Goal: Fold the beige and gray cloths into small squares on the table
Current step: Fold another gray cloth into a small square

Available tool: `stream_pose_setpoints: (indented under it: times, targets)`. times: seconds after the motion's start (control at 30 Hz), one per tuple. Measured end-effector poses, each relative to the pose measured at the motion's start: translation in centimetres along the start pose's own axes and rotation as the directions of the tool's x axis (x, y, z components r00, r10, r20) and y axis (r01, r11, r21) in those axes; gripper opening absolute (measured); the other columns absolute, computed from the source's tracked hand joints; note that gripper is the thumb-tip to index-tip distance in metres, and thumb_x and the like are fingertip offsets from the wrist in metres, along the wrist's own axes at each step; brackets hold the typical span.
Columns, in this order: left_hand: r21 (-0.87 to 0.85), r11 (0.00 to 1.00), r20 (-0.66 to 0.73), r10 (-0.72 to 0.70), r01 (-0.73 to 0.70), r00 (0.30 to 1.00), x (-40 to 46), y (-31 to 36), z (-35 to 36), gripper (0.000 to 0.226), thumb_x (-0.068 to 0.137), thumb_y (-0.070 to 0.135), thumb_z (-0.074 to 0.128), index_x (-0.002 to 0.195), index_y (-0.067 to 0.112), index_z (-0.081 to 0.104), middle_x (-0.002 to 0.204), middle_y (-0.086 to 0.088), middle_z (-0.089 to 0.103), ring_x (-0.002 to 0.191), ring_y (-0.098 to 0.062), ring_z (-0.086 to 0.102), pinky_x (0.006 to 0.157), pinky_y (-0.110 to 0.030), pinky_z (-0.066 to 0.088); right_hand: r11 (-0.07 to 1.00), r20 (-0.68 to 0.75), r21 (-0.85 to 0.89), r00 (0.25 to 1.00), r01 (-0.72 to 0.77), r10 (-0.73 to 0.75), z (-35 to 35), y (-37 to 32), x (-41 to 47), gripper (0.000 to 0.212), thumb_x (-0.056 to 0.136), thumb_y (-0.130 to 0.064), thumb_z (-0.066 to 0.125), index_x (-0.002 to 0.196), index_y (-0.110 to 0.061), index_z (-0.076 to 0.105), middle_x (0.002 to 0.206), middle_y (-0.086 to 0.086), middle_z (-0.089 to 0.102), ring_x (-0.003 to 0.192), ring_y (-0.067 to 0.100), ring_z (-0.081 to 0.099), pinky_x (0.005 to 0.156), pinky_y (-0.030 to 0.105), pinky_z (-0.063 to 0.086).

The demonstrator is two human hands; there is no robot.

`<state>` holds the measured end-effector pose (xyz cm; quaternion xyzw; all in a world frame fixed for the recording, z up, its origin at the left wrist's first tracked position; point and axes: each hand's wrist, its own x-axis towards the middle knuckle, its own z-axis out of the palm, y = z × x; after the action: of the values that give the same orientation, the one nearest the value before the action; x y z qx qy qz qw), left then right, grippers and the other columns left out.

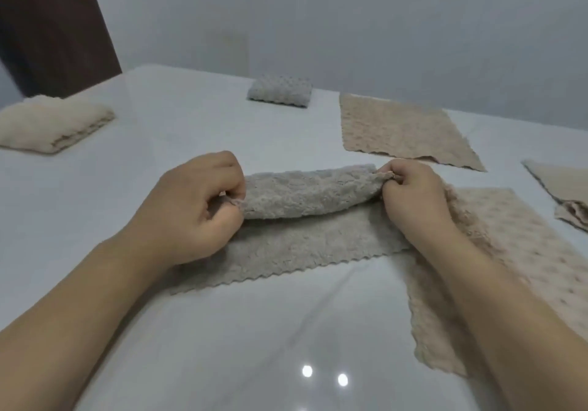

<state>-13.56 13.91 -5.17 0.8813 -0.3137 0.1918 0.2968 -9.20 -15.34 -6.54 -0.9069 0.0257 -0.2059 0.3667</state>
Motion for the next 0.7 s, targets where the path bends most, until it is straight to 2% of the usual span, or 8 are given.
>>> stream_pose_setpoints:
  times: [0.1,0.2,0.3,0.37,0.47,0.53,0.63,0.7]
  targets:
    - [-0.023,0.999,0.127,0.044,-0.041,0.991,0.2,0.6,0.1,0.008,0.067,0.022,0.041,0.065,0.016,0.047,0.072,0.006,0.047,0.065,-0.013,0.045,0.057,-0.027,0.033,0.995,-0.084,0.071,0.995,0.063,-0.057,-0.5,-0.2,-0.9,0.030,0.072,0.004,0.042,0.074,-0.015,0.065,0.086,0.001,0.064,0.083,0.023,0.057,0.071,0.031,0.044]
    - [-0.072,0.995,0.218,0.088,-0.074,0.972,0.0,1.0,0.0,0.008,0.062,0.022,0.039,0.066,0.018,0.046,0.071,0.007,0.047,0.067,-0.012,0.045,0.059,-0.021,0.031,0.963,-0.207,0.108,0.953,0.247,-0.222,-1.7,-0.3,-1.7,0.033,0.064,0.008,0.040,0.068,-0.018,0.061,0.086,0.000,0.061,0.088,0.019,0.057,0.074,0.029,0.043]
    - [-0.094,0.995,0.374,0.021,0.015,0.927,-0.2,1.0,0.0,0.011,0.063,0.032,0.041,0.069,0.026,0.048,0.068,0.009,0.050,0.064,-0.012,0.048,0.056,-0.023,0.035,0.954,-0.039,0.013,0.953,0.300,-0.299,-2.2,0.4,-2.2,0.037,0.059,0.009,0.039,0.063,-0.022,0.059,0.087,0.002,0.062,0.089,0.020,0.057,0.077,0.030,0.044]
    - [-0.058,0.998,0.442,-0.002,0.030,0.897,-0.3,0.7,0.5,0.013,0.067,0.038,0.049,0.072,0.026,0.050,0.069,0.010,0.052,0.064,-0.011,0.049,0.055,-0.023,0.036,0.969,0.041,0.021,0.969,0.244,-0.245,-2.2,0.9,-2.7,0.038,0.058,0.007,0.037,0.060,-0.024,0.059,0.083,0.000,0.064,0.087,0.016,0.057,0.076,0.028,0.044]
    - [0.009,1.000,0.423,-0.010,0.008,0.906,-0.5,0.8,0.8,0.029,0.068,0.050,0.062,0.080,0.028,0.049,0.080,0.011,0.055,0.072,-0.011,0.052,0.060,-0.024,0.041,0.977,0.006,0.175,0.992,0.123,-0.126,-2.6,0.9,-3.2,0.036,0.057,0.002,0.036,0.067,-0.022,0.061,0.078,-0.005,0.065,0.079,0.011,0.057,0.067,0.020,0.043]
    - [0.034,0.999,0.413,-0.023,0.009,0.910,-0.5,0.9,0.9,0.031,0.065,0.052,0.060,0.083,0.031,0.048,0.085,0.014,0.054,0.076,-0.010,0.053,0.064,-0.027,0.044,0.961,0.055,0.238,0.985,0.144,-0.161,-2.8,0.3,-3.3,0.034,0.060,-0.002,0.039,0.075,-0.020,0.064,0.081,-0.006,0.065,0.079,0.007,0.057,0.070,0.018,0.043]
    - [0.067,0.998,0.411,-0.035,0.009,0.911,-0.3,0.7,1.2,0.022,0.065,0.046,0.052,0.085,0.036,0.049,0.084,0.017,0.053,0.079,-0.005,0.053,0.066,-0.028,0.045,0.958,0.328,0.224,0.912,0.178,-0.246,-2.3,-0.5,-3.2,0.031,0.072,-0.013,0.049,0.094,-0.022,0.068,0.093,-0.009,0.066,0.089,0.002,0.058,0.075,0.013,0.043]
    - [0.090,0.996,0.366,-0.049,0.017,0.929,-0.1,0.3,1.2,0.021,0.066,0.042,0.046,0.085,0.035,0.052,0.079,0.019,0.052,0.075,-0.002,0.053,0.062,-0.026,0.043,0.958,0.472,0.106,0.835,0.267,-0.285,-1.8,-0.2,-3.1,0.031,0.078,-0.039,0.057,0.107,-0.032,0.066,0.105,-0.014,0.061,0.102,0.004,0.053,0.088,0.021,0.041]
